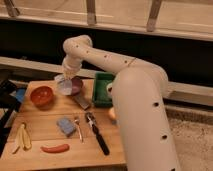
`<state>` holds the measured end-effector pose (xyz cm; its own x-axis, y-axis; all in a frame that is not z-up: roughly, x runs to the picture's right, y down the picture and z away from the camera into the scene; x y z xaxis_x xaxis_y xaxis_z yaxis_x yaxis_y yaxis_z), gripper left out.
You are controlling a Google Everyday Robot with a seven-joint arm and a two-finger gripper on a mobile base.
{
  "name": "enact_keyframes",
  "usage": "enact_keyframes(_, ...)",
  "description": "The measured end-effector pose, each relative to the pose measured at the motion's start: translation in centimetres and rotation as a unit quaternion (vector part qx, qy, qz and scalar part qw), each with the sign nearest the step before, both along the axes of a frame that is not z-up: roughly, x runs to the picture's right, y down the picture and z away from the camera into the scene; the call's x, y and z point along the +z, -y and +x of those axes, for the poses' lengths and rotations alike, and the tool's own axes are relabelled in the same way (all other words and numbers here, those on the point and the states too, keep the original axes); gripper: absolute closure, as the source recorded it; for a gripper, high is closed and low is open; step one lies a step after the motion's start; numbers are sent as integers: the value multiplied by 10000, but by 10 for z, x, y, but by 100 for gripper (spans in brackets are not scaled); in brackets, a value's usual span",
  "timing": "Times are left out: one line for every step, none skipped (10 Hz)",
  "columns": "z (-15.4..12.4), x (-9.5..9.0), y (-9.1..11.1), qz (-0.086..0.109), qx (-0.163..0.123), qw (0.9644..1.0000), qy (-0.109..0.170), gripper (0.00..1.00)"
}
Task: Place towel in purple bowl
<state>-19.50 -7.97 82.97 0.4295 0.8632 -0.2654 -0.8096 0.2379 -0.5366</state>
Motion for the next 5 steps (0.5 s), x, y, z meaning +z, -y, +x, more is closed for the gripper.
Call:
enact_keyframes(-2, 0, -1, -7, -9, 10000, 8, 100)
enact_keyframes(-5, 0, -3, -19, -25, 10000, 28, 100)
enact_keyframes(-3, 1, -4, -22, -35, 10000, 9, 100)
enact_keyframes(0, 2, -4, -47, 11, 10000, 3, 100)
enact_keyframes(-1, 8, -9, -118, 103, 9999, -14, 100)
